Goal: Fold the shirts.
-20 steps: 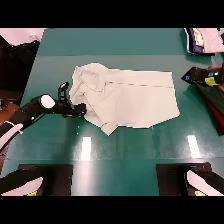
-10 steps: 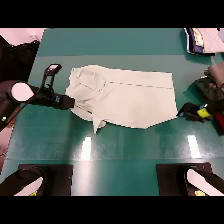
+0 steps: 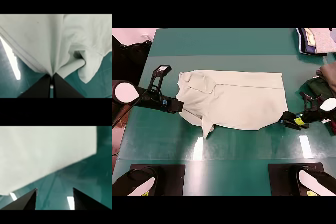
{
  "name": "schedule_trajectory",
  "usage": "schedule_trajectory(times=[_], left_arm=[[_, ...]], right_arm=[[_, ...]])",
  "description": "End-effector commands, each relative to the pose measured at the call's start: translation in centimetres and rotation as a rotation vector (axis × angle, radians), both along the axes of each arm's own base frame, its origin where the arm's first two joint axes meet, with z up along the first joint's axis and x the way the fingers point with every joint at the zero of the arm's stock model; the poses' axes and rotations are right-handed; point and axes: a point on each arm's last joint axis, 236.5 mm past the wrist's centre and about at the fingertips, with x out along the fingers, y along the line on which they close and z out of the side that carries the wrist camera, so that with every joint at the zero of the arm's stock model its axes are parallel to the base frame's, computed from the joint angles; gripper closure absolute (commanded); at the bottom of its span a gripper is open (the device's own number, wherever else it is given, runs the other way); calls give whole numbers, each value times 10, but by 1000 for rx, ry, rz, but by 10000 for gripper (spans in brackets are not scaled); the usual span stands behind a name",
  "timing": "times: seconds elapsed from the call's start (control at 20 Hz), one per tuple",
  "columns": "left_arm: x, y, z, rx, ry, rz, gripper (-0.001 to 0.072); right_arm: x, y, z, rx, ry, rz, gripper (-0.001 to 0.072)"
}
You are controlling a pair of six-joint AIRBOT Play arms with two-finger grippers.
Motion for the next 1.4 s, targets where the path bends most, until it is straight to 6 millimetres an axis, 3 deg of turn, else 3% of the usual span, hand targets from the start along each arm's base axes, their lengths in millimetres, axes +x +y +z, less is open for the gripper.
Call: schedule_trajectory(times=[0.0,0.2,0.3,0.35,0.4,0.45,0.55,0.65,0.75,0.8,1.0,1.15,1.25,1.35], left_arm=[[-3,0,0,3,12,-5,678],[-8,1,-2,9,33,-10,678],[-8,1,-2,9,34,-10,679],[-8,1,-2,9,33,-10,678],[-8,1,-2,9,33,-10,679],[-8,1,-2,8,30,-10,679],[-5,1,2,6,7,-12,680],[3,2,26,-5,-74,-6,680],[12,5,71,-12,-201,-1,680],[15,8,98,-15,-268,1,680],[10,10,225,-80,-548,1,680],[-13,16,323,-124,-776,-9,680],[-34,21,377,-161,-908,-5,679],[-58,27,421,-192,-1018,-2,679]], right_arm=[[16,12,-8,50,-26,-54,208],[26,14,-16,70,-31,-91,220],[31,12,-12,61,-60,-96,284],[34,11,-9,56,-82,-98,414],[37,10,-6,50,-104,-92,602],[40,9,-2,45,-125,-88,696],[42,8,7,40,-157,-83,698],[46,8,29,31,-231,-72,698],[56,7,68,18,-341,-56,698],[63,7,98,10,-418,-45,698],[81,4,247,-41,-797,-29,698],[65,5,356,-83,-1064,-25,698],[46,7,409,-106,-1195,-20,698],[27,10,451,-124,-1298,-16,698]])
